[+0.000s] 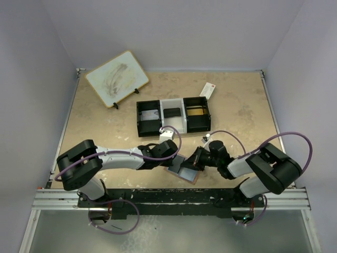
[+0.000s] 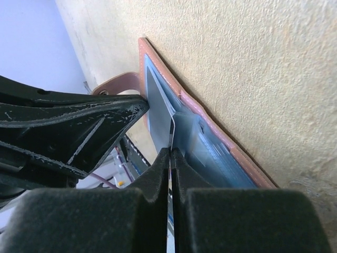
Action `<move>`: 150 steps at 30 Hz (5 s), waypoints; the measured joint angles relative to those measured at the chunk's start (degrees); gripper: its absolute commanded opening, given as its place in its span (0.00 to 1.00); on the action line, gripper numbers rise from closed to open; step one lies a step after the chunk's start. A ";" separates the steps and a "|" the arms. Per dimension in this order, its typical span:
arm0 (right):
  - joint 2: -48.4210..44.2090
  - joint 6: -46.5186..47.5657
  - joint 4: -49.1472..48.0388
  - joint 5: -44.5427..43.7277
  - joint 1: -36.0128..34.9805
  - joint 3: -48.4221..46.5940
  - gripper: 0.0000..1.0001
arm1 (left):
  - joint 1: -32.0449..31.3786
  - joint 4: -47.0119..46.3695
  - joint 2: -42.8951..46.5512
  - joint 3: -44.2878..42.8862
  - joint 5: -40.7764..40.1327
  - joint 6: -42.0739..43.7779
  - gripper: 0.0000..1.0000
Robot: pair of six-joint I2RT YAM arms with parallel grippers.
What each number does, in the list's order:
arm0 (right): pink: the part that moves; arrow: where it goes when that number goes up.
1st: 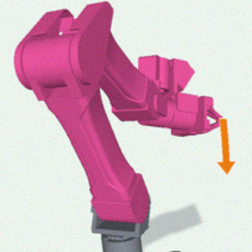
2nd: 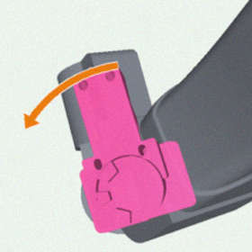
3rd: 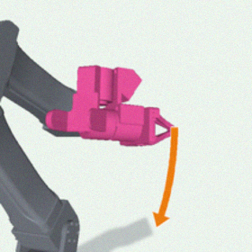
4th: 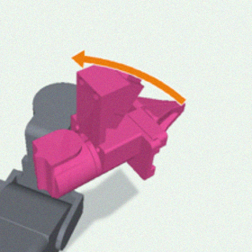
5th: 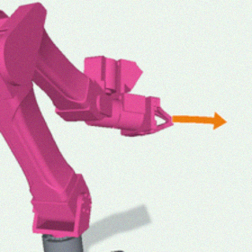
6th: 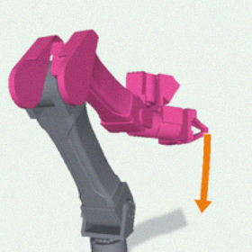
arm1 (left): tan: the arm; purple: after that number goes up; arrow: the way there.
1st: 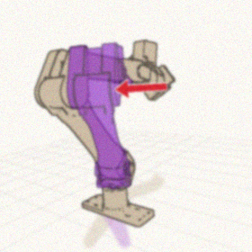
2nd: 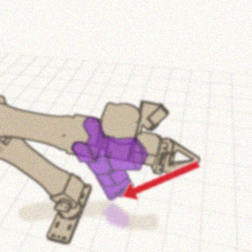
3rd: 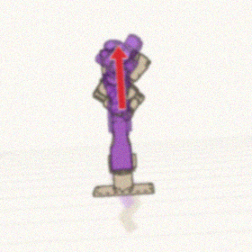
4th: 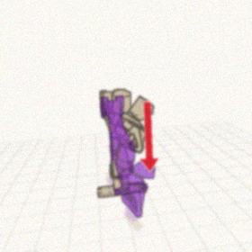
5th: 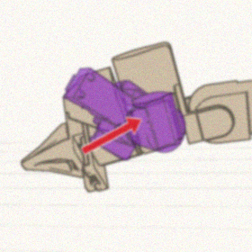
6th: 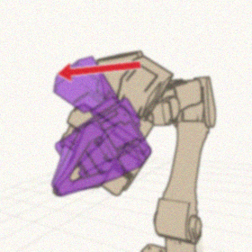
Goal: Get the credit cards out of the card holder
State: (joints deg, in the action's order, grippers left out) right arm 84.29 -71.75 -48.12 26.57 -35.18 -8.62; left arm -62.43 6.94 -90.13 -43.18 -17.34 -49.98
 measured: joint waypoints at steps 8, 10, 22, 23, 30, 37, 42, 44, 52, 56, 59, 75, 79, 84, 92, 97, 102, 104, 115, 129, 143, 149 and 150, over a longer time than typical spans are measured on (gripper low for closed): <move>-6.05 0.20 3.23 0.07 0.17 1.25 0.00 | -0.24 0.02 -0.04 -0.02 -0.76 -0.02 0.00; -8.00 0.44 4.79 0.07 0.39 1.73 0.00 | -0.33 0.02 -0.07 -0.02 -0.94 -0.04 0.00; -9.51 1.84 8.33 1.66 1.25 2.56 0.00 | -0.33 0.02 -0.07 -0.02 -1.11 -0.42 0.00; -9.57 1.92 8.52 1.73 1.40 2.56 0.00 | -0.33 0.02 -0.02 0.00 -1.09 -0.42 0.00; -10.88 4.35 10.73 3.54 2.97 2.43 0.00 | -0.33 0.09 0.02 0.00 -1.11 -0.39 0.00; -10.97 8.57 14.43 6.45 4.90 1.46 0.00 | -0.33 0.09 0.02 0.00 -1.14 -0.42 0.00; -10.97 9.40 14.53 7.78 5.44 1.51 0.00 | -0.33 0.11 0.00 -0.02 -1.14 -0.39 0.00; -10.99 10.01 15.10 8.22 5.97 1.49 0.00 | -0.33 0.17 0.00 -0.07 -1.14 -0.42 0.00; -13.53 13.46 19.69 10.49 7.63 1.44 0.00 | -0.33 0.22 0.02 -0.07 -1.14 -0.42 0.00; -14.82 14.10 21.53 10.49 7.91 1.44 0.00 | -0.33 0.22 0.02 -0.07 -1.14 -0.42 0.00; -14.97 14.47 22.67 10.43 7.93 0.98 0.00 | -0.33 0.52 0.24 -0.11 -1.14 -0.42 0.07; -11.76 14.99 23.12 10.03 7.98 -1.29 0.00 | -1.09 2.97 0.94 -5.79 4.83 1.92 0.04; -11.96 14.97 23.23 9.73 7.96 -1.40 0.00 | -1.38 2.47 -4.28 -5.62 6.80 2.38 0.00; -14.36 14.05 23.34 7.82 7.96 -1.20 0.06 | -1.81 1.51 -4.59 -5.66 6.19 2.16 0.00; -19.34 8.48 17.14 5.46 7.98 3.43 0.22 | -2.23 1.62 -4.63 -5.68 5.16 1.97 0.00; -18.99 7.65 15.98 4.46 7.96 3.50 0.25 | -2.34 1.68 -4.66 -5.68 4.87 1.95 0.00; -15.61 7.15 14.86 4.48 7.82 3.48 0.28 | -2.51 1.70 -4.66 -5.68 4.26 1.92 0.00; -15.21 6.78 14.08 4.48 7.74 3.48 0.28 | -2.54 1.73 -4.66 -5.68 4.09 1.77 0.00; -8.35 6.67 10.54 4.42 3.96 0.68 0.09 | -2.54 1.84 -4.66 -5.68 3.69 1.09 0.00; -24.17 6.40 22.62 -1.11 2.60 1.73 0.04 | -2.64 2.25 -4.59 -5.68 2.84 0.02 0.00; -17.77 4.48 16.65 -0.98 2.60 2.86 0.13 | -2.64 2.34 -4.59 -5.73 2.80 0.00 0.00; -24.50 4.20 20.06 -1.70 2.60 4.57 0.00 | -2.64 2.49 -4.59 -5.79 2.69 0.00 0.00; -26.32 4.42 21.97 -2.10 2.60 4.50 0.00 | -2.64 2.64 -4.57 -5.84 2.49 0.00 0.00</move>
State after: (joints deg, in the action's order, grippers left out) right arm 57.98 -67.33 -26.15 24.47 -32.58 -4.12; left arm -65.08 9.58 -94.70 -49.01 -14.85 -49.98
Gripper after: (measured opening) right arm 0.008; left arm 0.002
